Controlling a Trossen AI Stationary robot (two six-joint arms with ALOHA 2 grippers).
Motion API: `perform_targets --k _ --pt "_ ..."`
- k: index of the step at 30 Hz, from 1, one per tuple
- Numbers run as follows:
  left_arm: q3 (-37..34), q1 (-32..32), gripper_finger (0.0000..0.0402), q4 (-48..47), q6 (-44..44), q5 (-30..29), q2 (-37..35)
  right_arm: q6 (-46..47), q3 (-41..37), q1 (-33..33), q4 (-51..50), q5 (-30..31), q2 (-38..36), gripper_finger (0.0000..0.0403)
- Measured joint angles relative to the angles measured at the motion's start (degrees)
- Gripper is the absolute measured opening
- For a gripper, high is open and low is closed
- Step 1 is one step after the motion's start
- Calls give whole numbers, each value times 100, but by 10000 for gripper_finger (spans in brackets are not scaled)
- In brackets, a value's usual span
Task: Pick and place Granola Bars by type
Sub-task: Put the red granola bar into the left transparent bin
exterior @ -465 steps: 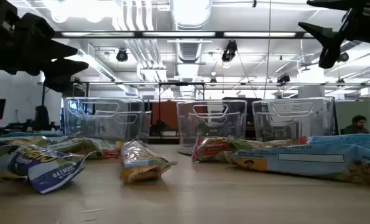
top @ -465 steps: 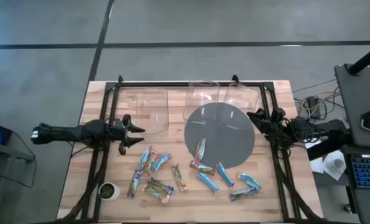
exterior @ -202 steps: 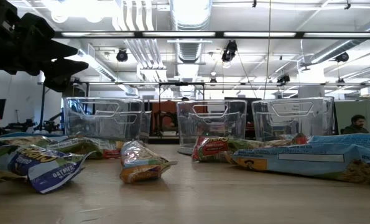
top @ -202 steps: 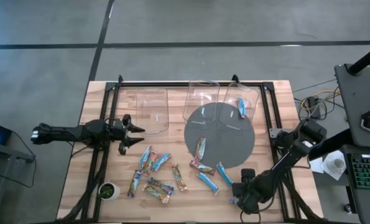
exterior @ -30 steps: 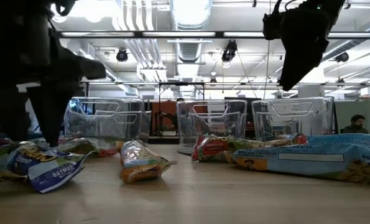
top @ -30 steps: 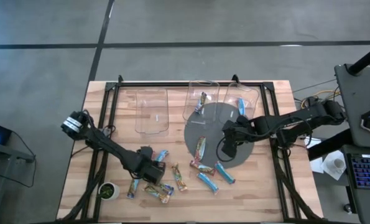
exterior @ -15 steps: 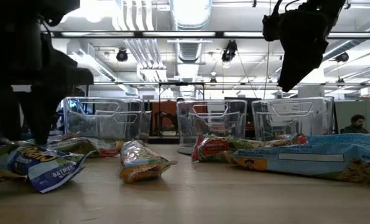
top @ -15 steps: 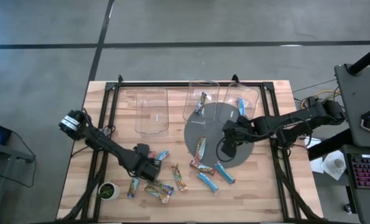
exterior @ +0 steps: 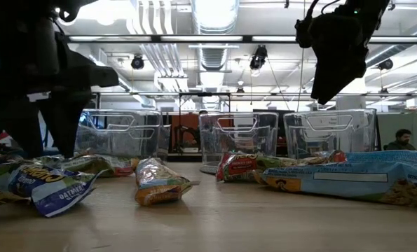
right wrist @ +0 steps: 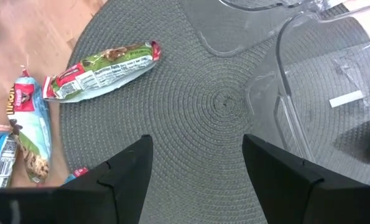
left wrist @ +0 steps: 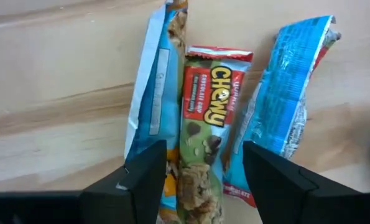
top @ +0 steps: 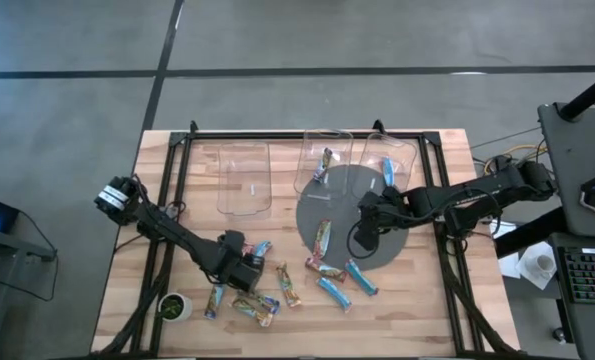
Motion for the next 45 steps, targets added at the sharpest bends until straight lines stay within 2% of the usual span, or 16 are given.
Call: perform_targets --k 8,15,19,24,29,33,41,45 --pt "-153 82 193 144 232 -166 23 43 -4 0 -1 2 0 236" --pt "-426 95 189 565 299 80 17 43 -9 0 -8 2 0 235" --pt "-444 96 163 575 304 159 17 87 -9 0 -12 2 0 237" --pt "-439 90 109 557 295 242 17 89 -15 0 -69 2 0 236" --pt "-225 85 54 124 289 355 26 146 -34 2 -103 3 0 233" --pt "154 64 25 -274 315 117 -66 150 -42 2 -108 2 0 233" --pt "978 61 12 -1088 393 -725 -419 137 -52 4 -110 2 2 230" --pt "956 89 11 -1495 508 -553 -518 107 -52 4 -100 3 2 230"
